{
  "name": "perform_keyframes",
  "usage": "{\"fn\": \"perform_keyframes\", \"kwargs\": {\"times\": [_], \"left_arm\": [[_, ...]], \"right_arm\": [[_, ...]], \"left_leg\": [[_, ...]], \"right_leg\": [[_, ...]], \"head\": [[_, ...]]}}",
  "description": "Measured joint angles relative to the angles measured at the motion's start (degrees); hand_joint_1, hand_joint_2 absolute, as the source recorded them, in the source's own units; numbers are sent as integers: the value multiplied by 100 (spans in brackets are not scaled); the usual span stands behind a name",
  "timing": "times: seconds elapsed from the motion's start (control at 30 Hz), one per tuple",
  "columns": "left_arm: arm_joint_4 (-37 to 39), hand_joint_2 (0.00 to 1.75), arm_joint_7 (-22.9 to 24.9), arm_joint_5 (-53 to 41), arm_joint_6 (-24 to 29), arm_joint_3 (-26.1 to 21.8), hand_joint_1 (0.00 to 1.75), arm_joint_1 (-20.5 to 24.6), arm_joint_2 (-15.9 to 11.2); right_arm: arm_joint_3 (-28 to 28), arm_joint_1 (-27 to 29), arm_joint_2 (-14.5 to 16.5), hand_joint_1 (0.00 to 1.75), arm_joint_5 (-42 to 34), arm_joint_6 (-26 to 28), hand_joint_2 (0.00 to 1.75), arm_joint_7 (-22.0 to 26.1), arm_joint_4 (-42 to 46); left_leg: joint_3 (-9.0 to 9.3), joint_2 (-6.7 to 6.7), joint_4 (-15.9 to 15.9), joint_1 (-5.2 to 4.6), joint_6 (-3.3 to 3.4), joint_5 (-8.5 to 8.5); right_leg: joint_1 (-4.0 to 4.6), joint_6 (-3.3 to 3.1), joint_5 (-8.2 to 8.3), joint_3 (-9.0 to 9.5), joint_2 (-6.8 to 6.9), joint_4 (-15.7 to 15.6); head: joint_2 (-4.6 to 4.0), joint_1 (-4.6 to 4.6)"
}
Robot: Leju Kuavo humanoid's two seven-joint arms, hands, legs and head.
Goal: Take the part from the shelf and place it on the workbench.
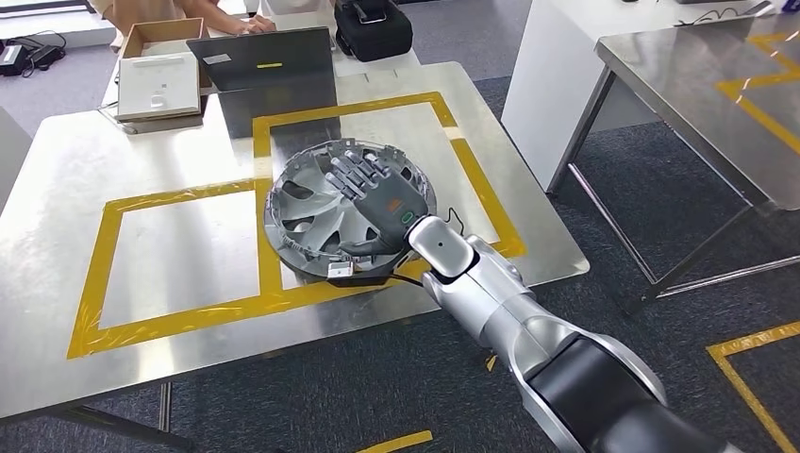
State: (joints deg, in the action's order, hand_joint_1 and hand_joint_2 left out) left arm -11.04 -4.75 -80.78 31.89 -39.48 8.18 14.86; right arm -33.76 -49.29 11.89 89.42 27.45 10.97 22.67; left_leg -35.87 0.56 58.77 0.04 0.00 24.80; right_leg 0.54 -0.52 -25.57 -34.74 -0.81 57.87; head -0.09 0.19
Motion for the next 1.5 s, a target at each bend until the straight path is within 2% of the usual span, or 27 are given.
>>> {"fn": "perform_keyframes", "kwargs": {"times": [0.17, 0.27, 0.33, 0.4, 0.43, 0.47, 0.5, 0.57, 0.6, 0.63, 0.73, 0.77, 0.83, 0.9, 0.93, 0.97, 1.0, 1.07, 1.13, 1.17, 1.23, 1.27, 1.3, 1.4, 1.43, 1.47, 1.5], "left_arm": [[-1, 0, -44, -36, -134, -3, 0, -9, -10], [-3, 0, -55, -39, -141, -4, 0, -9, -9], [-3, 0, -63, -36, -145, -5, 0, -8, -7], [-3, 0, -76, -24, -147, -5, 0, -12, -8], [-2, 0, -86, -15, -147, -5, 0, -18, -8], [-2, 0, -97, -6, -147, -5, 0, -24, -9], [-2, 0, -107, 2, -147, -5, 0, -27, -9], [-4, 0, -119, 5, -147, -5, 0, -27, -12], [-5, 0, -124, 5, -147, -6, 0, -27, -14], [-6, 0, -127, 6, -147, -7, 0, -27, -16], [-6, 0, -130, 6, -147, -8, 0, -36, -22], [-5, 0, -129, 6, -149, -8, 0, -41, -24], [-4, 0, -131, 1, -157, -8, 0, -51, -27], [-4, 0, -134, -6, -163, -8, 0, -57, -34], [-4, 0, -136, -7, -161, -8, 0, -61, -41], [-4, 0, -135, -5, -154, -8, 0, -69, -48], [-5, 0, -134, -1, -144, -8, 0, -79, -55], [-8, 0, -133, 4, -119, -8, 0, -91, -75], [-13, 0, -130, -6, -98, -8, 0, -96, -96], [-15, 0, -127, -16, -89, -8, 0, -100, -104], [-14, 0, -124, -36, -63, -8, 0, -120, -113], [-14, 0, -124, -42, -43, -8, 0, -127, -122], [-15, 0, -124, -47, -25, -9, 0, -132, -133], [-16, 0, -126, -92, -12, -9, 0, -155, -167], [-15, 0, -122, -127, -32, -7, 0, -169, -178], [-15, 0, -107, -171, -58, -3, 0, -184, -190], [-15, 0, -84, -215, -83, 3, 0, -198, -202]], "right_arm": [[44, 0, 0, 0, -4, 2, 0, 13, 0], [64, -3, -3, 0, -4, 9, 0, 14, 1], [88, -8, -6, 0, -6, 21, 0, 21, 0], [108, 1, -9, 0, -7, 34, 0, 65, -6], [115, 16, -12, 0, -8, 39, 0, 93, -10], [121, 28, -15, 0, -10, 44, 0, 119, -15], [125, 35, -17, 0, -15, 50, 0, 136, -17], [129, 26, -19, 0, -23, 63, 0, 154, -17], [131, 19, -17, 0, -26, 69, 0, 163, -17], [133, 14, -15, 0, -27, 72, 0, 167, -17], [138, 11, -7, 0, -30, 77, 0, 174, -17], [139, 9, -2, 0, -34, 78, 0, 178, -17], [142, 9, 4, 0, -43, 81, 0, 185, -17], [148, 32, 7, 0, -51, 94, 0, 196, -17], [150, 53, 7, 0, -56, 105, 0, 207, -17], [152, 78, 7, 0, -62, 117, 0, 219, -17], [154, 102, 7, 0, -72, 127, 0, 233, -17], [164, 129, 11, 0, -105, 144, 0, 257, -16], [195, 139, 21, 0, -160, 166, 0, 295, -15], [212, 150, 28, 0, -193, 185, 0, 317, -15], [255, 199, 26, 0, -269, 245, 0, 385, -15], [281, 233, 21, 0, -314, 284, 0, 421, -15], [311, 272, 12, 0, -361, 324, 0, 463, -15], [409, 418, -10, 0, -521, 466, 0, 535, -15], [450, 488, -18, 0, -582, 521, 0, 552, -15], [496, 568, -29, 0, -644, 573, 0, 580, -15], [543, 646, -40, 0, -703, 614, 0, 618, -15]], "left_leg": [[0, 0, 6, -23, 27, 11], [27, -17, -49, 1, 81, -39], [47, -38, -94, 39, 116, -90], [34, -50, -88, 46, 122, -98], [20, -55, -76, 51, 117, -100], [0, -59, -59, 59, 107, -105], [-26, -60, -36, 73, 91, -111], [-85, -56, 21, 102, 31, -122], [-108, -49, 44, 109, -13, -131], [-127, -41, 63, 110, -63, -146], [-165, -26, 47, 118, -218, -224], [-203, -29, 79, 126, -256, -170], [-354, -34, 460, 137, -290, 219], [-549, -34, 1178, 128, -295, 749], [-591, -34, 1470, 121, -289, 893], [-547, -34, 1600, 110, -272, 913], [-404, -34, 1538, 95, -242, 830], [126, -33, 911, 37, -132, 627], [564, -42, 261, -23, -55, 615], [643, -45, 103, -46, -31, 649], [613, -49, 36, -56, 15, 565], [594, -57, 11, -42, 51, 502], [556, -67, -17, -24, 88, 424], [337, -96, -41, 2, 151, 195], [244, -103, -35, 5, 149, 127], [147, -110, -22, 11, 141, 62], [49, -114, -2, 19, 125, 2]], "right_leg": [[-18, 31, 2, 3, 0, -2], [-25, 84, -60, -9, 2, 76], [-39, 139, -365, -158, 13, 493], [-81, 186, -774, -449, 30, 1222], [-102, 203, -867, -546, 37, 1485], [-123, 217, -851, -555, 42, 1559], [-143, 230, -732, -449, 49, 1396], [-170, 260, -447, -36, 63, 689], [-165, 244, -336, 108, 53, 424], [-156, 215, -293, 185, 40, 263], [-135, 54, -223, 112, 12, 222], [-137, -1, -177, 73, 17, 218], [-140, -100, -76, -24, 27, 195], [-115, -147, 24, -154, 29, 195], [-97, -158, 78, -223, 29, 197], [-76, -164, 134, -293, 29, 198], [-55, -167, 190, -361, 29, 200], [-24, -161, 301, -477, 28, 202], [-12, -122, 401, -535, 32, 198], [-17, -87, 450, -541, 38, 187], [-24, -7, 541, -539, 47, 141], [-30, 32, 516, -561, 45, 150], [-34, 67, 388, -605, 44, 227], [-75, 166, -423, -851, 44, 1067], [-93, 195, -592, -901, 46, 1403], [-112, 221, -620, -883, 48, 1619], [-129, 239, -534, -773, 50, 1652]], "head": [[0, -1], [0, 3], [0, 13], [0, 19], [0, 19], [0, 19], [0, 18], [0, 18], [0, 19], [0, 21], [0, 21], [0, 19], [0, 12], [0, 7], [0, 7], [0, 7], [0, 7], [0, 9], [0, 12], [0, 7], [0, -7], [0, -8], [0, 2], [0, 24], [0, 23], [0, 23], [0, 24]]}}
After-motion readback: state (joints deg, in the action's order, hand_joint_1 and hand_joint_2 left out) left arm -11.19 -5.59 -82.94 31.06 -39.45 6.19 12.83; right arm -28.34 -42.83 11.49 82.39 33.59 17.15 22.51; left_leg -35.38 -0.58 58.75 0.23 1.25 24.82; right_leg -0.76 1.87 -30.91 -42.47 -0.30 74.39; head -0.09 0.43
